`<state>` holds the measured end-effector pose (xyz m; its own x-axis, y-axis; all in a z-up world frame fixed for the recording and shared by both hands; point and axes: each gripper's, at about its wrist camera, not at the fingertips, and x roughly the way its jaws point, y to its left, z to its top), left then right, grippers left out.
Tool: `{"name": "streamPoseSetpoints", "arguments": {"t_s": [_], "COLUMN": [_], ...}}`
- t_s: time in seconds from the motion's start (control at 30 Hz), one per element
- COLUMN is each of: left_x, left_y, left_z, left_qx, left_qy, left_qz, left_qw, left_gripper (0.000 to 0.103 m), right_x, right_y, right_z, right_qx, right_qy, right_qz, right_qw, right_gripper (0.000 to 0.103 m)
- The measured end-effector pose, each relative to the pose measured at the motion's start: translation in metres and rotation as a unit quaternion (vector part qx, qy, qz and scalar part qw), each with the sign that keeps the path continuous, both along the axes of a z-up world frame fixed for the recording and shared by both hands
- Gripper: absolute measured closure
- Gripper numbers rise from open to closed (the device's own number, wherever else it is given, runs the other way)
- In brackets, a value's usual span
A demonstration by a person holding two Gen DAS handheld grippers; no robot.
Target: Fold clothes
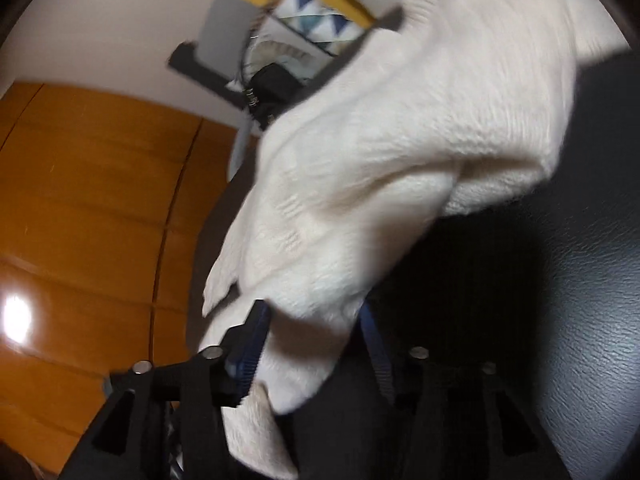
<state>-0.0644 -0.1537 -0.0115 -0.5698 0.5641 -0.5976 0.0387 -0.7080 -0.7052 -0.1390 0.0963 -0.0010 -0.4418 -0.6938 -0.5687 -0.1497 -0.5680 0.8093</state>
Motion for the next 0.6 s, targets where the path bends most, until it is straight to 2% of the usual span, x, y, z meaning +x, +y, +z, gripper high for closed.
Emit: {"name": "streamPoseSetpoints", "arguments": {"t_s": [0.1,0.17,0.2,0.23,0.37,0.43,0.5,0.53,0.6], "left_x": [-0.001,-0.001,0.000,0.000,0.002,0.003,0.005,0.007,0.008], "left_y": [0.000,0.000,0.000,0.000,0.003,0.006,0.010,0.013,0.019], "left_z": [-0.011,-0.016,-0.015,-0.015,-0.007,-0.004,0.002,0.006,0.015], "left_qx": [-0.002,0.009,0.009,0.008,0.006,0.022,0.040,0.048,0.052], "left_qy": [-0.015,-0.022,-0.022,-0.021,-0.013,-0.010,-0.002,0.004,0.014], "left_qz": [-0.004,-0.008,-0.011,-0.014,-0.027,-0.035,-0.047,-0.055,-0.069], "left_qw": [0.9999,0.9997,0.9997,0.9996,0.9995,0.9991,0.9981,0.9973,0.9961], "left_gripper": [0.092,0.092,0.092,0.092,0.092,0.092,0.092,0.092,0.092], "right_x": [-0.011,-0.012,-0.013,-0.013,-0.003,0.007,0.018,0.021,0.027], "right_y": [-0.008,-0.015,-0.019,-0.020,-0.015,-0.020,-0.023,-0.023,-0.022], "right_z": [-0.018,-0.017,-0.016,-0.015,0.014,0.047,0.078,0.092,0.111], "right_qx": [-0.034,-0.027,-0.021,-0.016,0.008,0.080,0.116,0.121,0.116], "right_qy": [-0.002,0.026,0.036,0.041,0.084,0.130,0.176,0.191,0.194], "right_qz": [-0.014,-0.012,-0.004,0.001,0.014,0.040,0.055,0.061,0.061], "right_qw": [0.999,0.999,0.999,0.999,0.996,0.987,0.976,0.972,0.972], "right_gripper": [0.046,0.050,0.073,0.089,0.093,0.093,0.093,0.093,0.093]}}
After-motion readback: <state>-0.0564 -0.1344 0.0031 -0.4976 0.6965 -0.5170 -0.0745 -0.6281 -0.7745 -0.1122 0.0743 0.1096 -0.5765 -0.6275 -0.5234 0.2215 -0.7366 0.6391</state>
